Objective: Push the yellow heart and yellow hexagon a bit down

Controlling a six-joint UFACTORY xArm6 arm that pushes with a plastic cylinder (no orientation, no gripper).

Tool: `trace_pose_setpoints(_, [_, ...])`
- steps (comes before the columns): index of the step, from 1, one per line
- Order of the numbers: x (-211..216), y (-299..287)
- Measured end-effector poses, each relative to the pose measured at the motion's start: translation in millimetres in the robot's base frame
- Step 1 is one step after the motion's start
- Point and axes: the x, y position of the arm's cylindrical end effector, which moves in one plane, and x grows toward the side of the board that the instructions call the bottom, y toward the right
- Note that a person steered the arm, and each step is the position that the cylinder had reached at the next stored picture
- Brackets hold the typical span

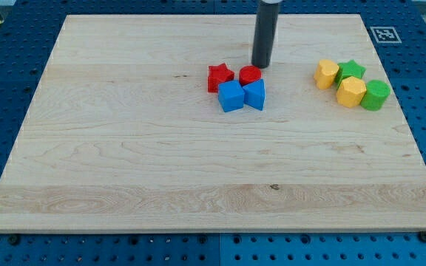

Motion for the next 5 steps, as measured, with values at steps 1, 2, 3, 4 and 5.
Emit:
trace_pose_setpoints(1, [0.0,31.4])
trace_pose_setpoints(2, [-15.2,46.6])
trace_pose_setpoints(3, [-23.4,76.8])
trace_pose_setpoints(4, [-10.3,86.5])
trace_pose_setpoints(5, [13.4,86.5])
